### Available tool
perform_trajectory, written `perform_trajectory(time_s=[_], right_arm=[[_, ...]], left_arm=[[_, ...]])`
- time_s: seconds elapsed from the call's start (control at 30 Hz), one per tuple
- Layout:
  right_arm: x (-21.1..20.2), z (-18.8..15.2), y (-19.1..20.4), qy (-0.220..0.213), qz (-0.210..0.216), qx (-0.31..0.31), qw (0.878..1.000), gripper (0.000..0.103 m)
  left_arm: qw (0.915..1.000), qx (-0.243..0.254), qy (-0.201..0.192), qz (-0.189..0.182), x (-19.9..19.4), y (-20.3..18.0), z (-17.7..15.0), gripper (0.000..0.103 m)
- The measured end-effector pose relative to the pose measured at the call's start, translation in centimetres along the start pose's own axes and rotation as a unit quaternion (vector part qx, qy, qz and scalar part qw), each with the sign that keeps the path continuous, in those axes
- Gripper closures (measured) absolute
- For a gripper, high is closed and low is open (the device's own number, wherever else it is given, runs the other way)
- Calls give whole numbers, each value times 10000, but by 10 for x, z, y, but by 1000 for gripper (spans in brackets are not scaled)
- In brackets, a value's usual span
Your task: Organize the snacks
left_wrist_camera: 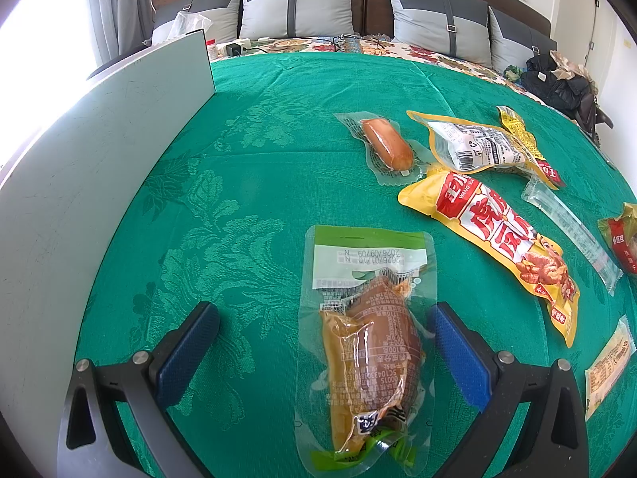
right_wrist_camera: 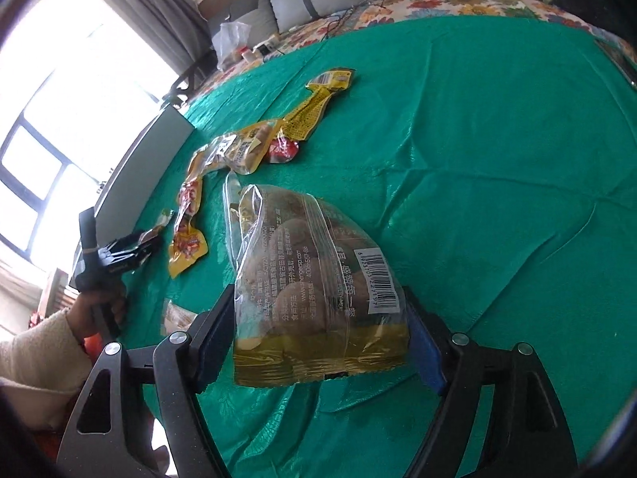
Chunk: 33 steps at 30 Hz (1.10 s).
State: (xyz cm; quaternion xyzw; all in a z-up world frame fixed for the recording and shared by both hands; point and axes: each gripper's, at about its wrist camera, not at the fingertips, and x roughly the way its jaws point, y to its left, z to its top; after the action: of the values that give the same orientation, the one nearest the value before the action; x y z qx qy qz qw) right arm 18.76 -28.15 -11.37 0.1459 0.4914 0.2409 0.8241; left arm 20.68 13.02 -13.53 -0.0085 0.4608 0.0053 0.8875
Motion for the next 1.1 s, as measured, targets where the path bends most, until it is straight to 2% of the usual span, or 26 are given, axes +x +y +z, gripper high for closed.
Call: perform_trajectory(time_s=[0.37, 0.5, 0.6, 0.7, 0.8, 0.93, 1.1], right_arm=[[-13, -16, -38, -345, 468, 918, 9941, 23], [-14, -12, -38, -330, 393, 928, 9944, 23], [-16, -9, -32, -240, 176, 793, 9964, 22], [-23, -5, -20, -45, -273, 368, 9989, 22], [-33, 0, -3, 171, -823, -354, 9958, 22], [-39, 5, 28, 512, -1471, -1508, 9762, 22], [-31, 23, 58, 627, -1707, -2160, 9593, 23]], left_arm=[[10000, -1, -2, -4, 0, 1, 0, 0], [10000, 0, -3, -4, 0, 1, -1, 0], [10000, -1, -4, -5, 0, 1, -1, 0], [10000, -1, -5, -6, 0, 1, -1, 0], [10000, 0, -5, -7, 0, 1, -1, 0], [10000, 20, 5, -79, 0, 1, -1, 0], [9952, 509, 435, -709, -5, 6, 5, 1]])
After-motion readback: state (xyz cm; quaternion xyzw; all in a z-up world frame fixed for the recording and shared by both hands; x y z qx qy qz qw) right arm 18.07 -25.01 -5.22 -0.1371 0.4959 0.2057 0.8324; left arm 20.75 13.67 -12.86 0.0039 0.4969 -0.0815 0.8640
